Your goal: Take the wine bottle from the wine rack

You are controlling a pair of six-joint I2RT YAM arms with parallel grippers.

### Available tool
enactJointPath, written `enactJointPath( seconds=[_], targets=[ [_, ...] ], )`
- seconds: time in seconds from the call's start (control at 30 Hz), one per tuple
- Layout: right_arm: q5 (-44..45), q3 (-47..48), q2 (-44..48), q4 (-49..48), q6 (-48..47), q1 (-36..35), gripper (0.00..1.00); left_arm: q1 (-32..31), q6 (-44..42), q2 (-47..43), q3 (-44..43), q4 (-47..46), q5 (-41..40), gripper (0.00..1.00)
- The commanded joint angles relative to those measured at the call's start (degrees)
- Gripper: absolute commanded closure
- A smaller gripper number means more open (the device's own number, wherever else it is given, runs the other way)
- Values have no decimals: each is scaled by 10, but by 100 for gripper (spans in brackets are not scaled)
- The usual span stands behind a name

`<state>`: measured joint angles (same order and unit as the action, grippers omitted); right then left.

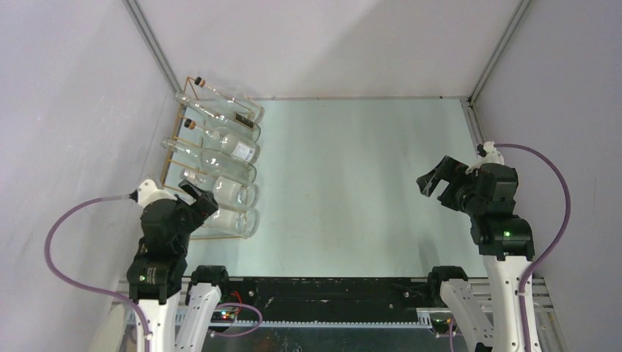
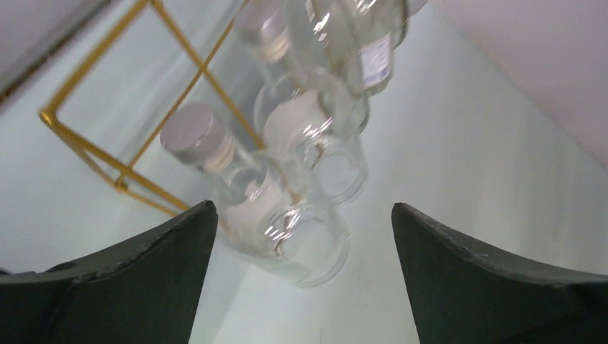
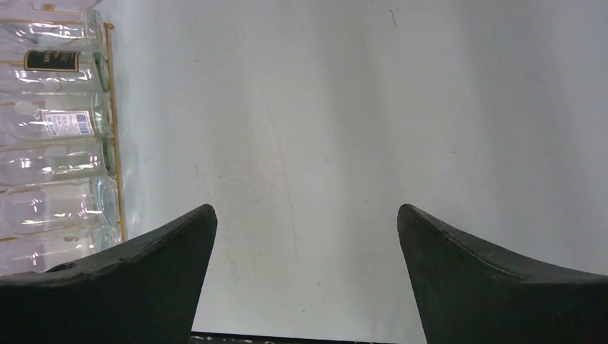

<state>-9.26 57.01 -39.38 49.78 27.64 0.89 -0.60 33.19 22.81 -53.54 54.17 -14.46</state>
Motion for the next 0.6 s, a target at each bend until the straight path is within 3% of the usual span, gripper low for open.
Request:
enactJointPath(
  seconds=[0.0,0.3,0.57],
  targets=[
    [4,-9,21,-27,9,2,0,4,48,4,39,30,-12,2],
    [8,-17,32,-29,14,2,0,4,111,-13,28,34,-76,0],
    [1,-17,33,-33,19,2,0,4,160,-27,75,-6,-118,3]
  ],
)
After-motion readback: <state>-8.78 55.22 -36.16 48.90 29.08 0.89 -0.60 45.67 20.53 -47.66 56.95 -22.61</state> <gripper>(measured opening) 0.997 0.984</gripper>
